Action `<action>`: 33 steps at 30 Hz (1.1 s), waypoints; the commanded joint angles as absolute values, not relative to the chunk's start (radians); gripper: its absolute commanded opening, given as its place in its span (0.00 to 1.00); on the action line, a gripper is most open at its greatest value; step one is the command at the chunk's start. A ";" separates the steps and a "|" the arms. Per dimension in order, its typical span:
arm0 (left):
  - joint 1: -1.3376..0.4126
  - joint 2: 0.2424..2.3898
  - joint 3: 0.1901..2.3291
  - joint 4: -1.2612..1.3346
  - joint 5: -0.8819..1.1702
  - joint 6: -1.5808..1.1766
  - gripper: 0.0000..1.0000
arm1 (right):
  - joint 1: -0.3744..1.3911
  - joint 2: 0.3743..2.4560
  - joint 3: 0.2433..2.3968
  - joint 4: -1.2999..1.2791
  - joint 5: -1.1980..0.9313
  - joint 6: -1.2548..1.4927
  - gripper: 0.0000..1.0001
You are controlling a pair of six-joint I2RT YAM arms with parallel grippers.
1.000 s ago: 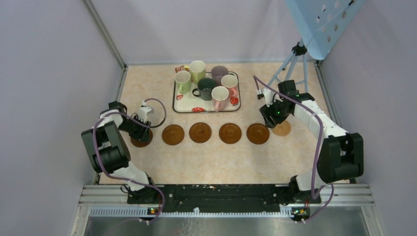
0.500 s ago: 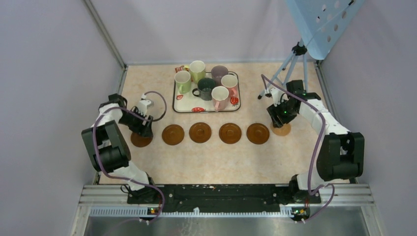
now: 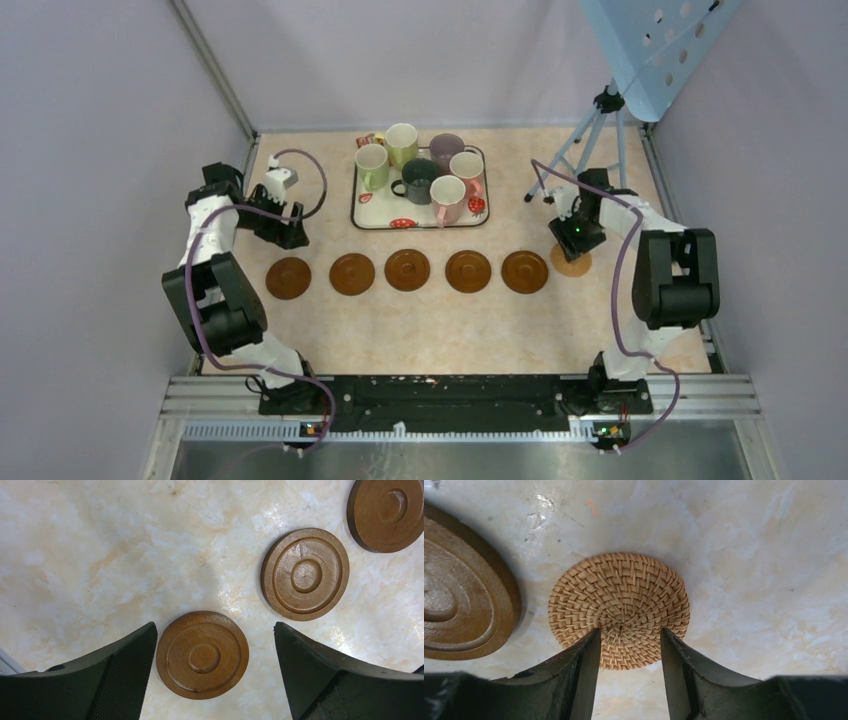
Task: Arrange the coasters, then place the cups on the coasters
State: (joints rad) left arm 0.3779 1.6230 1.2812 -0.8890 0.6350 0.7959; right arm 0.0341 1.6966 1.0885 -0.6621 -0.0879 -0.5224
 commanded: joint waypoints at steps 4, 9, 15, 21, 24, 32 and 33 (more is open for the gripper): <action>0.376 1.516 1.269 -0.791 0.623 0.713 0.99 | 0.026 1.718 1.095 -0.635 -0.019 -0.573 0.45; 0.376 1.496 1.269 -0.713 0.575 0.644 0.99 | 0.005 1.684 1.027 -0.654 -0.003 -0.614 0.45; 0.376 1.496 1.264 -0.664 0.533 0.625 0.99 | -0.062 1.648 0.986 -0.679 -0.003 -0.651 0.44; 0.376 1.486 1.246 -0.620 0.540 0.621 0.99 | -0.069 1.615 0.958 -0.701 -0.003 -0.650 0.44; 0.374 1.487 1.245 -0.616 0.532 0.629 0.99 | -0.069 1.602 0.948 -0.703 -0.003 -0.650 0.44; 0.373 1.470 1.225 -0.568 0.512 0.597 0.99 | -0.069 1.592 0.990 -0.721 -0.026 -0.641 0.45; 0.374 1.459 1.212 -0.535 0.510 0.581 0.99 | -0.069 1.590 1.004 -0.727 -0.040 -0.639 0.45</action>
